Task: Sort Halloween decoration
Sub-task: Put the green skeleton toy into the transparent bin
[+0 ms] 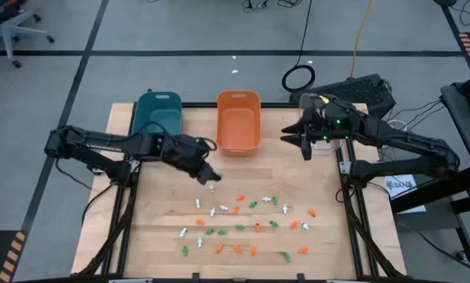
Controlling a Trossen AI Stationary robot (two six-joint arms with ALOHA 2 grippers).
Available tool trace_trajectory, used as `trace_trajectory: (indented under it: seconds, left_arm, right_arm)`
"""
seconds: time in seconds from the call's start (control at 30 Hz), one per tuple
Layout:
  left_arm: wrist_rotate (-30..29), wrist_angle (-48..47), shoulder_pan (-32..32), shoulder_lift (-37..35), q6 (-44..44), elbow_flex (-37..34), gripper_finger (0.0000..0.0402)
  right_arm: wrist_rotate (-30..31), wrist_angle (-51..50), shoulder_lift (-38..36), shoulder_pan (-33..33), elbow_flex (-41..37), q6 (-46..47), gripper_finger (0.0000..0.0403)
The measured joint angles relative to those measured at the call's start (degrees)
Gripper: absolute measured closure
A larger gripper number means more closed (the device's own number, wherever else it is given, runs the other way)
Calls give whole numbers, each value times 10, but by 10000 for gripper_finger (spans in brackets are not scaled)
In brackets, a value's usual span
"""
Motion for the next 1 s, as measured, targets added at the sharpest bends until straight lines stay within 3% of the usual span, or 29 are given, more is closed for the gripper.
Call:
trace_trajectory:
  seconds: [0.2,0.4,0.73,1.0]
  left_arm:
    - [50,125,42,4,28,0,397]
    - [105,191,86,18,58,1,396]
    - [217,312,119,66,27,0,394]
    - [242,338,124,86,16,0,394]
  right_arm:
    - [0,89,13,52,0,-36,270]
    - [-15,132,53,84,1,-32,271]
    - [-51,133,134,102,86,-73,271]
    - [-76,96,195,99,145,-103,271]
